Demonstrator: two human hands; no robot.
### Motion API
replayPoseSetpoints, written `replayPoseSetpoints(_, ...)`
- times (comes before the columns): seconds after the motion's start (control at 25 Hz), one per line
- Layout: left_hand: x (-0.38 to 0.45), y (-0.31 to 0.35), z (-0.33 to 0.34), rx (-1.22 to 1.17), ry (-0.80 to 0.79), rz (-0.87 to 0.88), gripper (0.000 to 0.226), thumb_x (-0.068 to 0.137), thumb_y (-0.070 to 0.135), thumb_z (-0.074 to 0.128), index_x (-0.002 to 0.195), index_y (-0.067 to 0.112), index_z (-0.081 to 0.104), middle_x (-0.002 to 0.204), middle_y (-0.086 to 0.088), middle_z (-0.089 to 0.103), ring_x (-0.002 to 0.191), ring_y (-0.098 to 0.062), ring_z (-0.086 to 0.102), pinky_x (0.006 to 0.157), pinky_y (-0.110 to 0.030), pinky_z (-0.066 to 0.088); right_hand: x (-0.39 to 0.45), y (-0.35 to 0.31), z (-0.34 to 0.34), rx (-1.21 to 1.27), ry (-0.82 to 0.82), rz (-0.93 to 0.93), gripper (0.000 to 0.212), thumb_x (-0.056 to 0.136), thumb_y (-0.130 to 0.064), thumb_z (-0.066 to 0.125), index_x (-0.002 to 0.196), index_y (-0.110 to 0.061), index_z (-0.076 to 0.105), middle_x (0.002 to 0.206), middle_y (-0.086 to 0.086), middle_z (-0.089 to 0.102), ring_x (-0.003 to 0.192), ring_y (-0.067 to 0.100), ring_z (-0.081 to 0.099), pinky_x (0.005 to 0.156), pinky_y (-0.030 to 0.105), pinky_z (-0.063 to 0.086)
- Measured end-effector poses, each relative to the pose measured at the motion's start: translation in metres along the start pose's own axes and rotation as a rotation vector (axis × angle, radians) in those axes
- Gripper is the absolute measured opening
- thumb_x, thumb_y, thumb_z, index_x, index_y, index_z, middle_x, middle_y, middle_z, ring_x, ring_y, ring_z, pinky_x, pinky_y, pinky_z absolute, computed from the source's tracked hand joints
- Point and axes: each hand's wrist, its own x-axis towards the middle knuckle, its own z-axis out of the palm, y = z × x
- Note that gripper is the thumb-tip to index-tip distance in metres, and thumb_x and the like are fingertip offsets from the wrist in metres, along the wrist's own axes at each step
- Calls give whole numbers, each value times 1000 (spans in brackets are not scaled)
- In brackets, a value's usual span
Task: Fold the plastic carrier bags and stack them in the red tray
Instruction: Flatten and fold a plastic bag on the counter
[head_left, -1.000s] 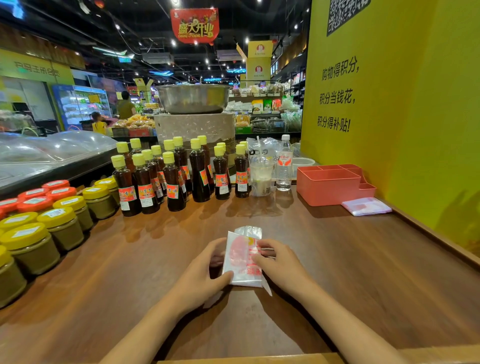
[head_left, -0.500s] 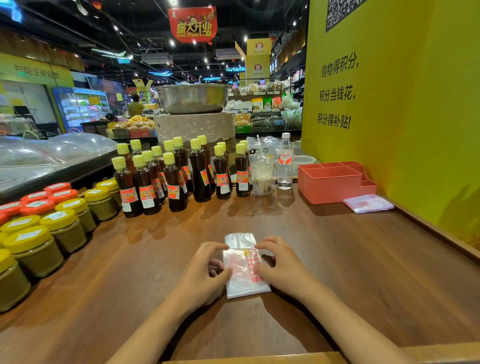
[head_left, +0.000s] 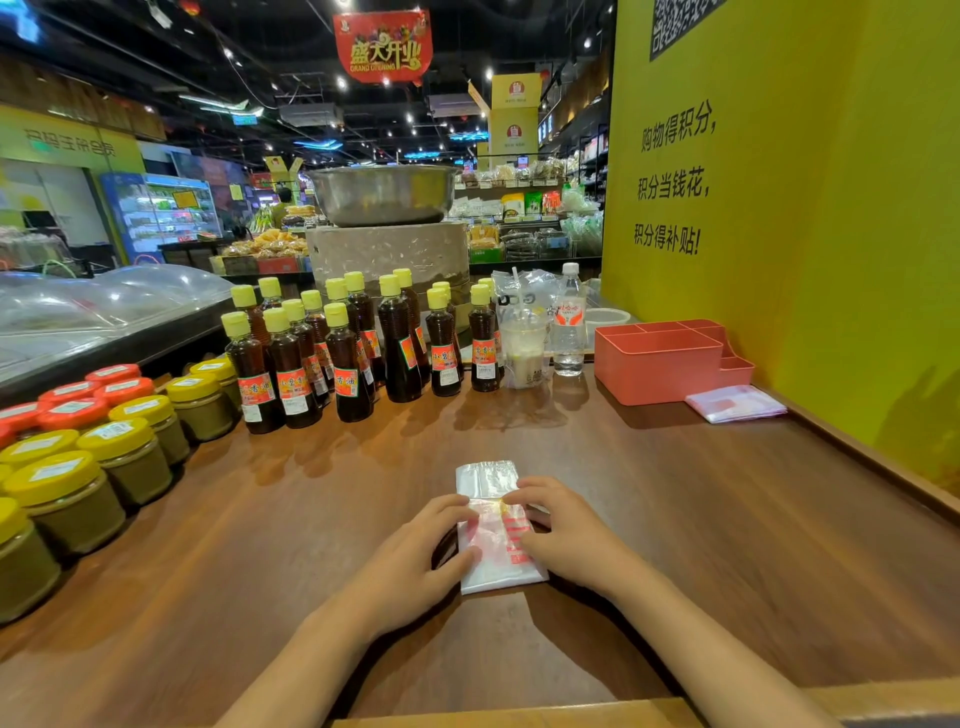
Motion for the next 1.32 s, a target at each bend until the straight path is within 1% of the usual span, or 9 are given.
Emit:
replayPoseSetpoints(0.12, 1, 1, -1, 91, -37, -2, 54, 101, 53, 43, 152, 39, 33, 161, 22, 19, 145, -2, 25, 118, -24, 24, -2, -4, -1, 23, -1, 6, 43, 96, -10, 59, 138, -20, 57, 145, -11, 41, 128, 6, 49, 87, 5, 43)
replayPoseSetpoints(0.24, 4, 2, 2, 259, -88, 19, 59, 104, 53, 32, 158, 35, 17, 164, 17, 6, 151, -1, 3, 121, -23, 6, -10, -13, 2, -219, -20, -86, 41, 105, -24, 43, 145, -20, 49, 153, -10, 37, 135, 8, 42, 103, 15, 32)
replayPoseSetpoints(0.4, 7, 3, 6, 359, -190, -5, 56, 107, 47, 18, 159, 34, 2, 162, 20, -7, 150, 3, -5, 124, -30, -2, -17, -17, 3, -556, -102, -172, 48, 108, -36, 29, 152, -20, 38, 161, -5, 32, 145, 8, 29, 118, 24, 18)
replayPoseSetpoints(0.56, 7, 4, 3, 380, -206, -13, 56, 107, 48, 17, 159, 34, 2, 165, 17, -3, 150, 3, -3, 122, -26, -2, -15, -13, 7, -692, -220, -100, 56, 109, -39, 18, 161, -22, 11, 169, -6, 6, 153, 5, 3, 125, 36, 1)
replayPoseSetpoints(0.8, 6, 2, 2, 356, -187, 8, 61, 104, 55, 20, 159, 34, 6, 166, 16, 1, 150, 3, -1, 124, -31, 3, -12, -13, 5, -725, -289, -70, 58, 108, -41, 12, 162, -22, 1, 169, -8, -5, 153, 4, -7, 125, 44, -7)
replayPoseSetpoints(0.96, 2, 2, 2, 317, -167, 30, 87, 90, 80, 31, 160, 32, 8, 165, 19, 2, 150, 3, 0, 124, -30, 2, -13, -9, 5, -628, -216, -102, 56, 108, -42, 18, 161, -26, 14, 168, -11, 9, 152, 1, 3, 125, 40, -3)
replayPoseSetpoints(1.12, 1, 2, -1, 282, -109, 58, 96, 82, 85, 42, 158, 33, 18, 164, 18, 15, 148, 2, 10, 122, -28, 8, -10, -6, -6, -417, -159, -105, 44, 109, -32, 30, 151, -35, 38, 158, -16, 34, 142, 3, 31, 122, 29, 18)
replayPoseSetpoints(1.24, 0, 0, -3, 240, -82, 53, 87, 85, 82, 40, 156, 34, 26, 162, 17, 23, 147, 1, 18, 121, -28, 14, -11, -1, -15, -210, -147, -31, 48, 104, -10, 37, 138, -39, 53, 141, -15, 49, 120, 2, 45, 93, 6, 35)
replayPoseSetpoints(1.32, 0, -1, -3, 168, -50, 21, 83, 85, 83, 35, 153, 35, 33, 158, 17, 33, 142, -1, 28, 118, -30, 23, -11, 1, -19, -183, -152, -10, 62, 95, 3, 38, 133, -42, 59, 135, -18, 50, 117, 3, 47, 85, 7, 37)
